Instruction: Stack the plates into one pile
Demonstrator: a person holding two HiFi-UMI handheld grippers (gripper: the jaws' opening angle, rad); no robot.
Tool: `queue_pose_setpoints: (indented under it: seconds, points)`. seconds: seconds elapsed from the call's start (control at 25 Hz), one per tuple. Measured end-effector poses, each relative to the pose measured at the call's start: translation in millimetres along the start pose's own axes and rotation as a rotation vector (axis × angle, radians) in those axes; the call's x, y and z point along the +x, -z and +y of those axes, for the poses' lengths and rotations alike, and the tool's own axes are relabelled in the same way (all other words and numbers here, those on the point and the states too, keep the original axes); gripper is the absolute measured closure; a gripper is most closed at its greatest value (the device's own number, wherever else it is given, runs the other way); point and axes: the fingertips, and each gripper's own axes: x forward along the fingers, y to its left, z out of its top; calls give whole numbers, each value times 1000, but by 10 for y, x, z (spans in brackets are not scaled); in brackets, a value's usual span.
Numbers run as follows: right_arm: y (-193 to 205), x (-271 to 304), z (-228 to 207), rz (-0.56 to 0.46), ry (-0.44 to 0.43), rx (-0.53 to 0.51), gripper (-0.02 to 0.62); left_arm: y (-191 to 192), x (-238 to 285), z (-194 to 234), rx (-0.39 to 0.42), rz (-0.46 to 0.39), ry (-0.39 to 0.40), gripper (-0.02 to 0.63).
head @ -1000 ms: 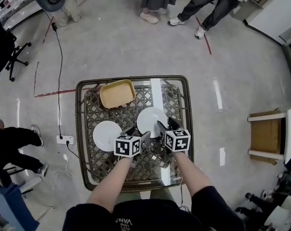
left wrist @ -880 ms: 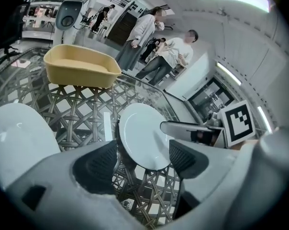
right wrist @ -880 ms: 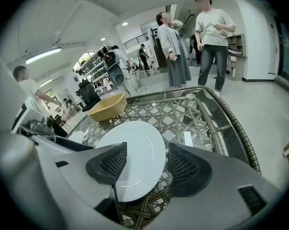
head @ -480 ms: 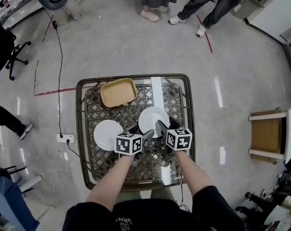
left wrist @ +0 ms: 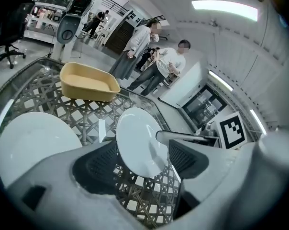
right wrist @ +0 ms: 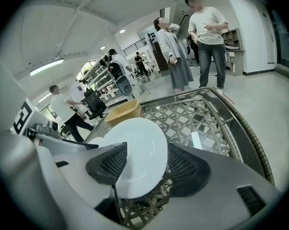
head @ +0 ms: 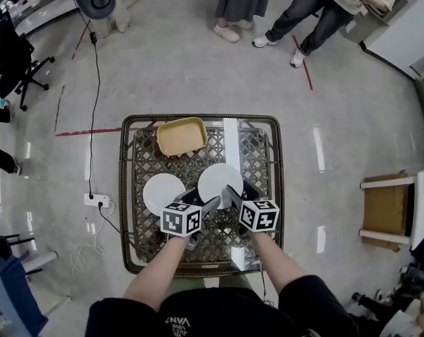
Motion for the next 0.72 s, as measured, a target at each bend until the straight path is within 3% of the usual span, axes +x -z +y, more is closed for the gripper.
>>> queue_pose_setpoints:
  seconds: [0.4,0.72]
  points:
    - [255,256,978,102,-196,-122,345,195,-836,540,-100,-109,-165,267]
    - [442,554,1618,171,-290,-223,345,475,-1285,1014,-184,-145,-270,267]
